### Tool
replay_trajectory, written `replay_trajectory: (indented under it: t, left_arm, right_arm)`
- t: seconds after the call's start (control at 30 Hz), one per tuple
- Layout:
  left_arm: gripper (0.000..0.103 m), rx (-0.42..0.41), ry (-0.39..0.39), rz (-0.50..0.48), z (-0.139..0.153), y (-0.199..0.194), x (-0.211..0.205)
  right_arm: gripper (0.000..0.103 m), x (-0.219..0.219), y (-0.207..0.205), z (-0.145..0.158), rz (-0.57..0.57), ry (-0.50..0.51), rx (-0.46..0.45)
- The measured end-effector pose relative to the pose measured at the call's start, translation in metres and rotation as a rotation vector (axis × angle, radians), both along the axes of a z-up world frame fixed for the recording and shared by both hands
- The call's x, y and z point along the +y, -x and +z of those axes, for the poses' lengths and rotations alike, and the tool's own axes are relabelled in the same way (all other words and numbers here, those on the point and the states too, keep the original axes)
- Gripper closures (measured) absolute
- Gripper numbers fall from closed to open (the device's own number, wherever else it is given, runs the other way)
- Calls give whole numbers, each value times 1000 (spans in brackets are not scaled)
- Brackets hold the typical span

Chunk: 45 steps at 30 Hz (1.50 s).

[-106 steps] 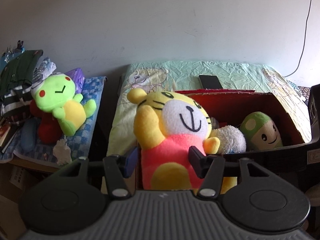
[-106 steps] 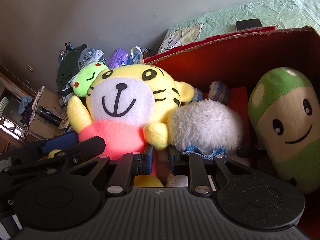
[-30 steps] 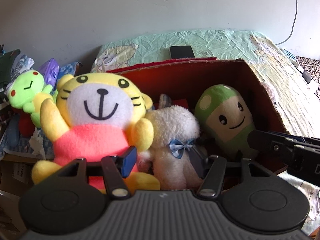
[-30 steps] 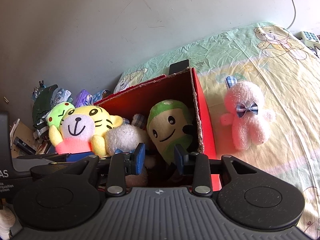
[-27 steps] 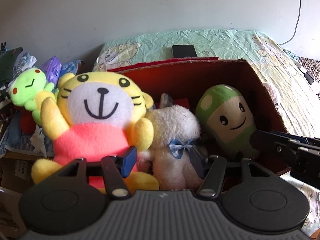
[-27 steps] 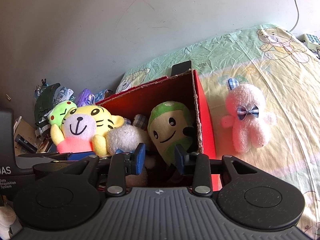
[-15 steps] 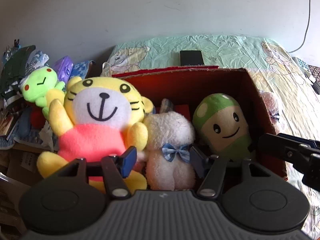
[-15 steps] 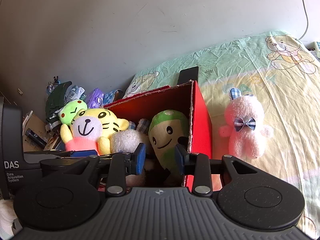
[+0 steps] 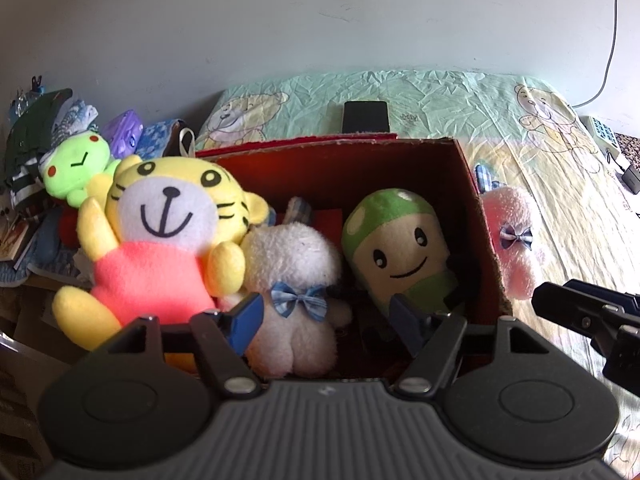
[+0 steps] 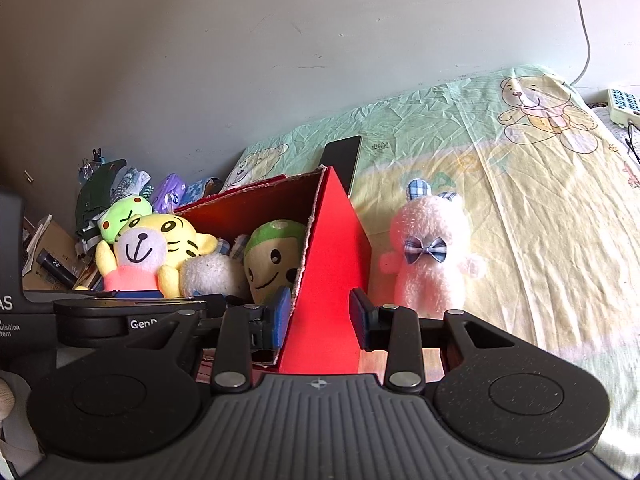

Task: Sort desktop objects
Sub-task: 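Withdraw the right tool from the box toward the plaid-eared white bunny, then move the open right tool down around the white bunny's body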

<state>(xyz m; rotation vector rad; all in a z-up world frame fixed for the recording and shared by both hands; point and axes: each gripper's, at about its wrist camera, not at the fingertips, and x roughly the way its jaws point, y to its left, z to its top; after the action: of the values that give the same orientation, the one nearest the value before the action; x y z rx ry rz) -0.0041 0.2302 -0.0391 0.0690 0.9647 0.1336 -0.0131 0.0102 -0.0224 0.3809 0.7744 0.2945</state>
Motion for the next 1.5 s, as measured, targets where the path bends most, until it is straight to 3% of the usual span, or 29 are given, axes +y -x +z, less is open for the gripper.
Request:
replay_trajectory:
  t: [0.33, 0.77, 1.3, 1.5]
  left_arm:
    - [27, -41, -10, -32, 13, 0, -44]
    - [35, -86, 49, -156, 13, 12, -119]
    - [36, 14, 80, -338, -36, 2, -186]
    - [36, 55, 87, -406, -63, -1, -194]
  right_arm:
    - [67, -44, 2, -7, -29, 1, 26]
    - [67, -113, 7, -30, -74, -35, 73]
    - [67, -173, -11, -68, -154, -135, 163]
    - [67, -161, -33, -78, -67, -131, 189]
